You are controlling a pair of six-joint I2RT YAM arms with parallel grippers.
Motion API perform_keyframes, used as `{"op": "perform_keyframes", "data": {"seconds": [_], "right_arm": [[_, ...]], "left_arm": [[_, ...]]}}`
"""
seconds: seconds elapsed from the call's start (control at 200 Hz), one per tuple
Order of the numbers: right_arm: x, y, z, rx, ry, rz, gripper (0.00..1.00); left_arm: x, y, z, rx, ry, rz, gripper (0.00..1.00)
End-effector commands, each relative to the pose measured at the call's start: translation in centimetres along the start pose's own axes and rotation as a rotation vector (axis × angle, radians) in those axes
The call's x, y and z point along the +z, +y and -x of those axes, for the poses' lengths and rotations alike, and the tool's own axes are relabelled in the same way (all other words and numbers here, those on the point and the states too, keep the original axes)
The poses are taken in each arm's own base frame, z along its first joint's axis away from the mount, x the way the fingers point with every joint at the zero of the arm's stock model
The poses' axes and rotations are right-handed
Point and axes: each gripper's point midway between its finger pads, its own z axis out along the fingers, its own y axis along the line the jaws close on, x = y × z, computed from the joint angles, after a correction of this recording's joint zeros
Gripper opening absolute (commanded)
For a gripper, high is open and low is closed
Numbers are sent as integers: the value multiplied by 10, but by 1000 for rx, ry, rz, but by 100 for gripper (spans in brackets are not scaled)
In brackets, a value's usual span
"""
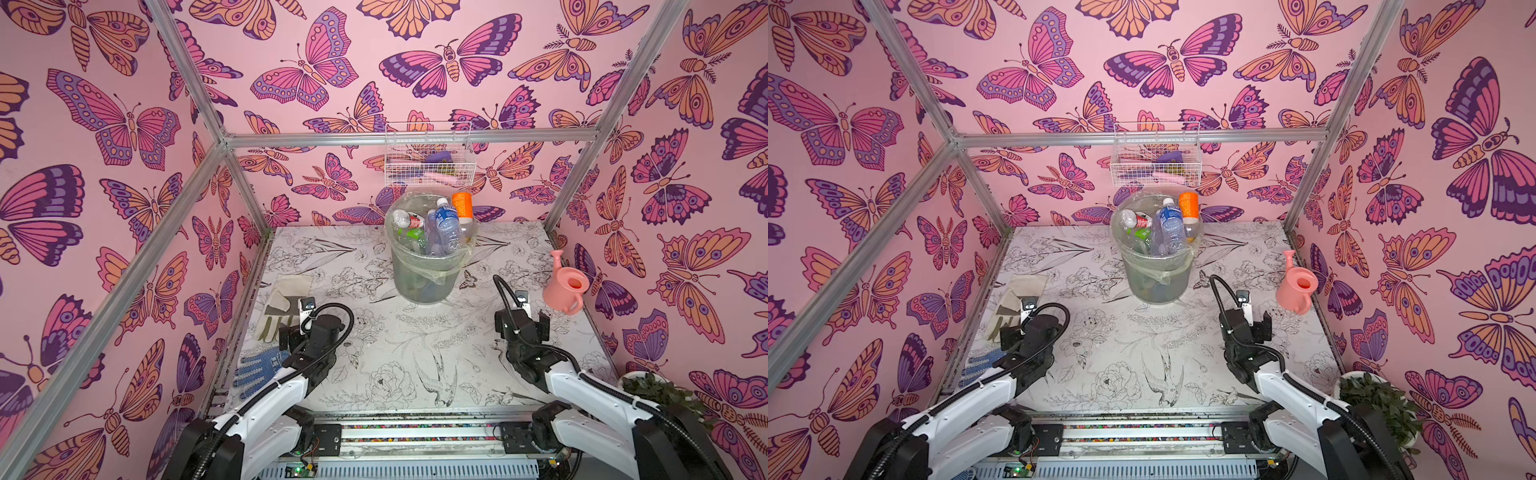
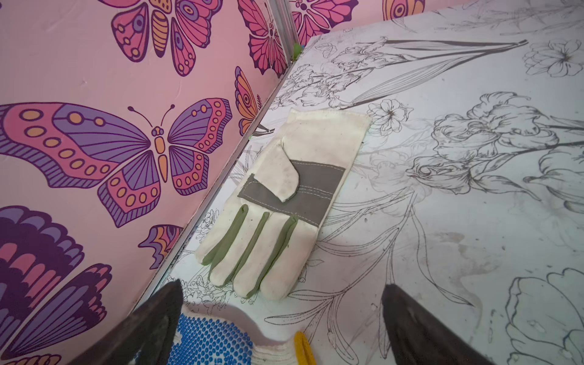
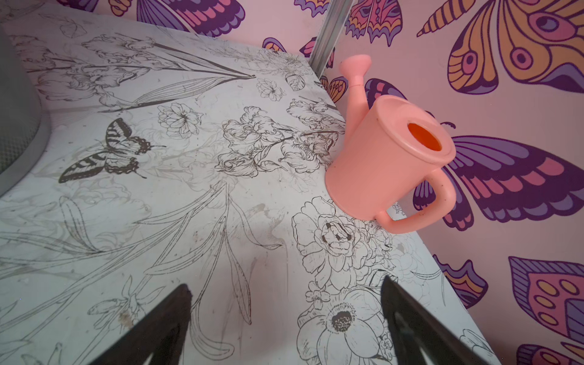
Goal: Throw the plastic bottles in the bin
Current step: Reset both arms
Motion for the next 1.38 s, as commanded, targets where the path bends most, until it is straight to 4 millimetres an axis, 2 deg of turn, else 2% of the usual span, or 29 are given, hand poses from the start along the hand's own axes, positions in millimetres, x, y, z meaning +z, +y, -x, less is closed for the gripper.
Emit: {"op": "perform_keyframes", "data": {"seconds": [0.0, 0.06, 0.095, 0.165, 0.411, 0.556, 0.581, 0.721, 0.932, 1.022, 1.192, 1.378], "right_arm": [[7, -5, 20, 65, -74, -32, 94], [11, -6, 22, 79, -79, -34, 94], [14, -7, 24, 98, -86, -35, 94], [18, -11, 25, 121, -96, -44, 94], [30, -23, 29, 228, -139, -53, 95], [35, -21, 32, 243, -170, -36, 96], [36, -20, 34, 233, -172, -33, 96], [39, -17, 36, 202, -189, -26, 99], [43, -25, 34, 246, -239, -22, 99], [47, -19, 30, 236, -228, 3, 99], [45, -14, 27, 235, -264, 35, 99], [42, -12, 25, 232, -276, 62, 99]], "left_arm": [[0, 3, 16, -44, -104, 7, 100], [-1, -2, 23, -49, -161, -27, 100], [-3, 0, 30, -134, -231, -33, 100], [-3, -4, 35, -118, -279, -59, 100], [9, -13, 42, -126, -295, -71, 100], [16, -16, 49, -142, -315, -76, 100], [21, -20, 43, -123, -298, -76, 100], [28, -23, 49, -145, -328, -77, 100], [34, -26, 54, -119, -353, -64, 100], [36, -26, 54, -127, -361, -65, 100], [41, -27, 43, -143, -353, -76, 100], [38, -29, 41, -139, -356, -105, 100]]}}
